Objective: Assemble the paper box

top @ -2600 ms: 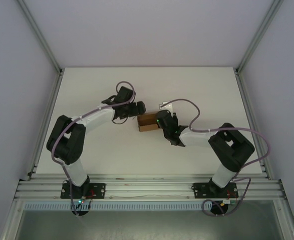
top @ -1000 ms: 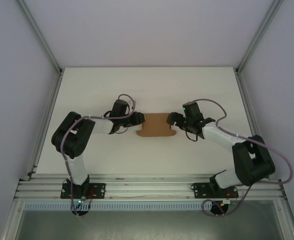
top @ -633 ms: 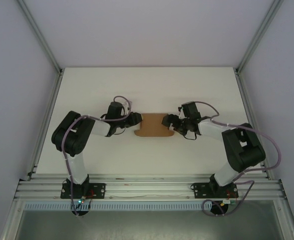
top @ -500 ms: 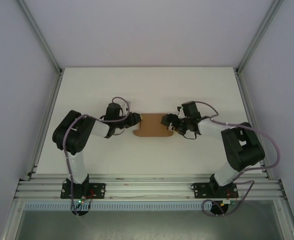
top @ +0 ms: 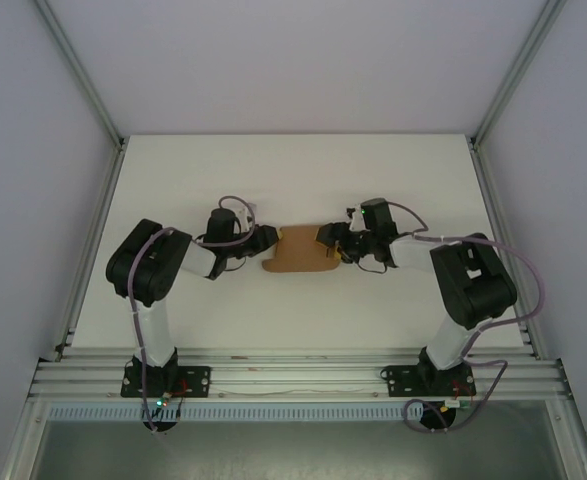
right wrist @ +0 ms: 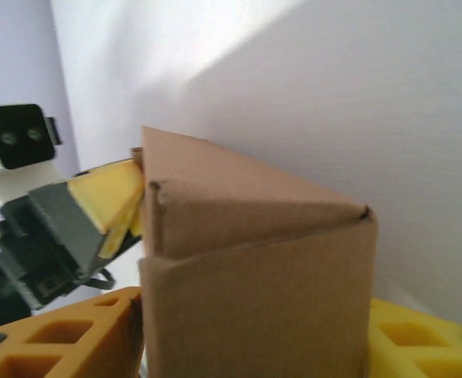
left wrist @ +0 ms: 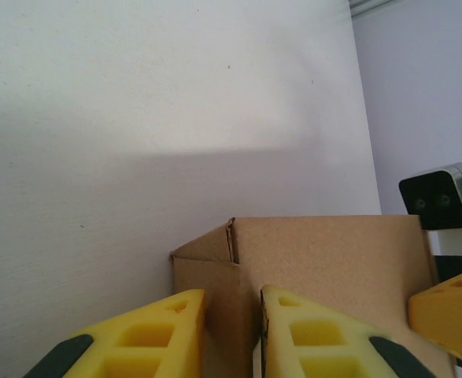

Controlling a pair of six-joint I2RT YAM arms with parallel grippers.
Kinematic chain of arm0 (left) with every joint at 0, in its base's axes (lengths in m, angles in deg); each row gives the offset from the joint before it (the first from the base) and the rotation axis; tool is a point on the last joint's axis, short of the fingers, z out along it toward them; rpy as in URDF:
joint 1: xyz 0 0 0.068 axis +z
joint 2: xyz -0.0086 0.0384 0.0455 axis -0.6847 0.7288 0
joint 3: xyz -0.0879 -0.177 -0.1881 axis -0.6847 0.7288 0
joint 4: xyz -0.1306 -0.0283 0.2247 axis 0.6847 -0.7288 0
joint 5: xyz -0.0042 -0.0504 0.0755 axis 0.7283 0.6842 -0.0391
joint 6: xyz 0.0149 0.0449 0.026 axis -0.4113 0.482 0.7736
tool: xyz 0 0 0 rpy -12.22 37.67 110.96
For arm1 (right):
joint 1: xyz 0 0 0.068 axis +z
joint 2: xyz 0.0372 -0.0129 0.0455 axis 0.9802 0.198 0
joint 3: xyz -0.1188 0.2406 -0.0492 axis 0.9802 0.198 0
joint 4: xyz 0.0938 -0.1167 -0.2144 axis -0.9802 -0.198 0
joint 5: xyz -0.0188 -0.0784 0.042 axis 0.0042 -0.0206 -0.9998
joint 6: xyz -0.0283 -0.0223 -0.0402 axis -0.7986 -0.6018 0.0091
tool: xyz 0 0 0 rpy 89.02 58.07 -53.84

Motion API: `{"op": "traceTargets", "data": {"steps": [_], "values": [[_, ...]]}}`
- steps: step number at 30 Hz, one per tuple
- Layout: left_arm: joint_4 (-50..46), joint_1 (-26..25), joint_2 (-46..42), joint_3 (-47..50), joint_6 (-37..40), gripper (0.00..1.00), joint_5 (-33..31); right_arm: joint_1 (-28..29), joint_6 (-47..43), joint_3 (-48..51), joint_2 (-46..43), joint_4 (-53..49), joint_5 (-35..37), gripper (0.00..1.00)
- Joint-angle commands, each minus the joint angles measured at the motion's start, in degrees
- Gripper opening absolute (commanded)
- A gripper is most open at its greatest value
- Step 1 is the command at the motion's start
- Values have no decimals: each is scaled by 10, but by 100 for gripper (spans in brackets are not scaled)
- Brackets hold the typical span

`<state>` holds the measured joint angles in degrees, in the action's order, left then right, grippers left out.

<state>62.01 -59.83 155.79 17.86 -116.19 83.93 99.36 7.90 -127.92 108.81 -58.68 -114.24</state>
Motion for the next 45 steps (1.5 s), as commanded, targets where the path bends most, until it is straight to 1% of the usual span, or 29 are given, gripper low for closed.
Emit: {"op": "traceTargets", "data": {"steps": [1, 2, 3, 4, 5, 6, 7, 8, 10, 12, 13, 15, 17, 19, 20, 21, 23, 25, 26, 28, 30, 32, 34, 36, 41, 44, 45], "values": [[9, 3, -4, 8, 3, 28, 9, -3, 42, -14, -7, 67, -35, 54], [13, 3, -7, 6, 8, 30, 10, -3, 45, -17, -12, 60, -30, 50], [8, 2, -28, 3, 15, 32, 5, -3, 42, -19, -20, 48, -25, 47], [-4, 2, -43, -3, 26, 35, 0, -3, 38, -22, -26, 36, -22, 46], [-20, 2, -58, -10, 40, 38, -4, -3, 39, -23, -33, 28, -19, 46], [-41, 2, -75, -16, 55, 45, -14, -4, 39, -25, -39, 17, -15, 43], [-66, 1, -97, -23, 74, 55, -30, -3, 40, -27, -48, 2, -8, 40], [-94, 0, -118, -30, 96, 71, -45, -3, 41, -30, -56, -13, 1, 40], [-157, -1, -169, -41, 154, 99, -82, -5, 36, -37, -74, -45, 12, 40], [-209, -4, -221, -49, 228, 100, -115, -7, 48, -45, -94, -88, 33, 40], [-242, -10, -250, -55, 278, 100, -127, -11, 56, -52, -103, -114, 33, 39], [-320, -29, -296, -72, 395, 100, -130, -20, 82, -59, -121, -143, 30, 39], [-424, -75, -336, -92, 553, 100, -139, -35, 122, -72, -136, -181, 20, 41], [-512, -136, -362, -100, 705, 100, -173, -53, 153, -99, -142, -240, -4, 41], [-540, -164, -371, -98, 764, 100, -193, -60, 162, -111, -143, -265, -18, 41], [-547, -185, -382, -90, 804, 100, -218, -66, 175, -124, -143, -296, -29, 41], [-523, -204, -393, -67, 857, 100, -273, -73, 181, -157, -135, -373, -62, 41], [-508, -205, -391, -64, 884, 100, -309, -73, 171, -183, -127, -422, -94, 43], [-524, -206, -386, -76, 894, 100, -317, -73, 171, -189, -125, -437, -104, 42], [-545, -207, -367, -101, 906, 100, -335, -73, 180, -193, -125, -454, -118, 42], [-546, -209, -346, -123, 917, 100, -352, -73, 190, -190, -125, -449, -140, 41], [-537, -210, -331, -137, 918, 100, -358, -73, 189, -189, -125, -452, -142, 39], [-524, -211, -320, -148, 920, 100, -354, -73, 189, -188, -122, -457, -143, 39], [-518, -211, -314, -152, 920, 100, -333, -73, 193, -185, -118, -457, -150, 39], [-498, -214, -300, -154, 910, 99, -287, -72, 238, -168, -118, -402, -163, 39], [-478, -214, -299, -152, 901, 96, -272, -72, 248, -165, -118, -392, -161, 39], [-470, -214, -299, -152, 898, 93, -272, -73, 250, -165, -118, -391, -162, 39]]}}
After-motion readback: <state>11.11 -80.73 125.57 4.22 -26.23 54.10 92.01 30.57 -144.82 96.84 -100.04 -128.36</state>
